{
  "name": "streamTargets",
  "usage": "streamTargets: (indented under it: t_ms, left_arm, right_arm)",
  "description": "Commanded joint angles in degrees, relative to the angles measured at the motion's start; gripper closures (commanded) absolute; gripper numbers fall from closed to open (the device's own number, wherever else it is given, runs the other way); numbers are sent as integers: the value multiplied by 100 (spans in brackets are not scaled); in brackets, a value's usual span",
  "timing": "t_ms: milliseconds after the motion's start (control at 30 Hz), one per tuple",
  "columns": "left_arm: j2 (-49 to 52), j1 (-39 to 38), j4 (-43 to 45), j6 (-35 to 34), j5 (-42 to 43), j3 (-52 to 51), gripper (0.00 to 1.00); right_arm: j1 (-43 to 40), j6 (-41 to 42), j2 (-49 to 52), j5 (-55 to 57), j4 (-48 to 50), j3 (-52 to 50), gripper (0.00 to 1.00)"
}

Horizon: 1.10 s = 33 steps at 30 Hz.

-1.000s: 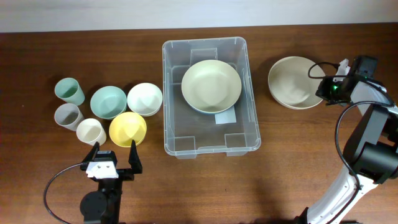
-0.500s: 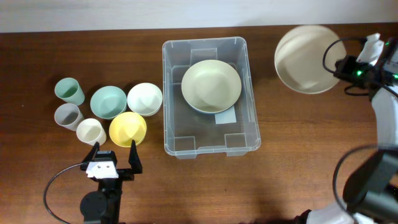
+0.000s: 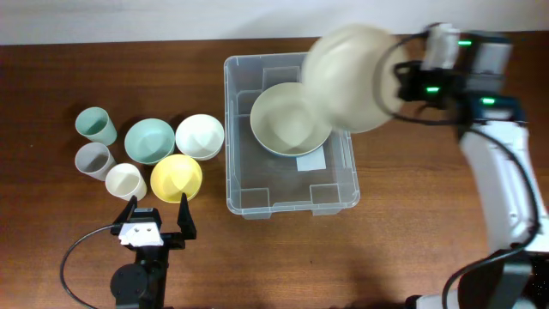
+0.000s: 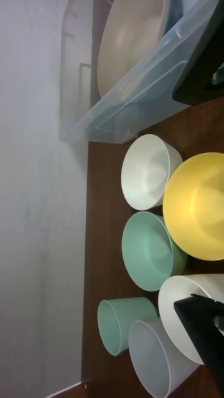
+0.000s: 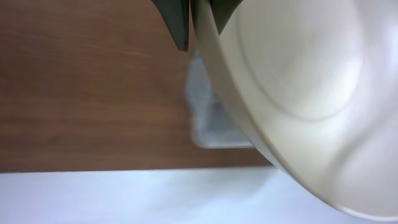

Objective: Pack container
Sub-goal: 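Carry the cream bowl into the bin and stack it on the others, then open the right gripper and withdraw it to the right side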

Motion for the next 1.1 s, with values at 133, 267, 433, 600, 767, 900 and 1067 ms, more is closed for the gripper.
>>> streamTargets:
  t_ms: [133, 267, 433, 600, 767, 900, 1067]
  left_arm:
    - [-44, 7, 2, 109, 63, -44, 0]
    - [-44, 7, 2, 109, 63, -44, 0]
    - [-44, 7, 2, 109, 63, -44, 0]
    - [-44, 7, 4, 109, 63, -44, 0]
    - [-44, 7, 2, 109, 63, -44, 0]
    - [-44, 7, 2, 109, 63, -44, 0]
    - [-44, 7, 4, 109, 63, -44, 0]
  right_arm:
    - [1355, -24, 177, 1849, 7, 37, 96]
    - [1698, -20, 542, 1895, 131, 37, 96]
    - [1812, 28, 1084, 1888, 509, 37, 96]
    - [1810, 111, 1394, 1718, 656, 37, 96]
    - [1810, 107, 1414, 1683, 686, 37, 32]
    - [1805, 66, 1231, 1709, 719, 142, 20]
    - [1558, 339, 846, 2723, 76, 588, 7]
